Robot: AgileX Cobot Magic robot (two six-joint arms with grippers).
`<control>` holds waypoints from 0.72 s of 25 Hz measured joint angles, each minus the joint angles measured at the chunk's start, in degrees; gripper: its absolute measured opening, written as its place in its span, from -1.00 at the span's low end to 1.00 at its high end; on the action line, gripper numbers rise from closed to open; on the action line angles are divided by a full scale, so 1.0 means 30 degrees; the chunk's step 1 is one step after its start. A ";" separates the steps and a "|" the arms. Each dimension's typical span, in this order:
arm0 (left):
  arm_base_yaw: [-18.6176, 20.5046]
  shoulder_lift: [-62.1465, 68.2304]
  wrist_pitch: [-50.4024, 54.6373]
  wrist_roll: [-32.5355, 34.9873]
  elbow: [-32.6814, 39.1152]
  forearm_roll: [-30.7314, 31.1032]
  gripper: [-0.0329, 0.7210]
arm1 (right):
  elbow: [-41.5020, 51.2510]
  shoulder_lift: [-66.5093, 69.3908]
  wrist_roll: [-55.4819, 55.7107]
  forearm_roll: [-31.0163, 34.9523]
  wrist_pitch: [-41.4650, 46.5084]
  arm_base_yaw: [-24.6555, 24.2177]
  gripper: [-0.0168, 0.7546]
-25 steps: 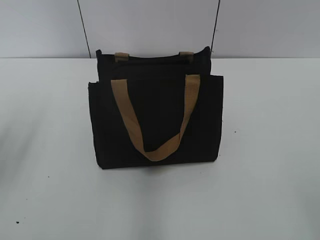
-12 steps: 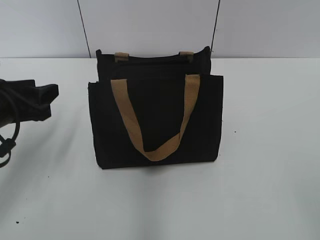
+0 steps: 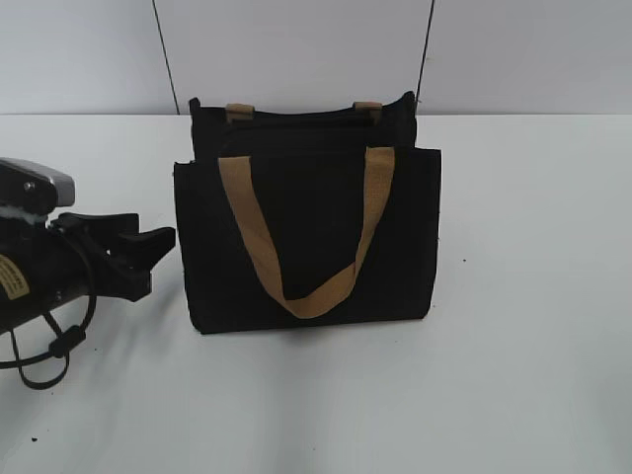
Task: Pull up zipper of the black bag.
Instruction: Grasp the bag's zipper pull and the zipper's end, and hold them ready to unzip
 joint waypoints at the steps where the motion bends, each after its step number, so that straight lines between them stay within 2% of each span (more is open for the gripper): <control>1: 0.0000 0.0566 -0.0468 0.0000 0.0000 0.0245 0.24 | 0.0000 0.0000 0.0000 0.0000 0.0000 0.0000 0.08; 6: 0.0000 0.2521 -0.2344 0.0000 -0.0216 0.1706 0.24 | 0.0000 0.0000 0.0000 0.0000 0.0000 0.0000 0.08; 18: 0.0000 0.4515 -0.2580 -0.0017 -0.3001 0.4922 0.24 | 0.0000 0.0000 0.0000 0.0000 0.0000 0.0000 0.08</control>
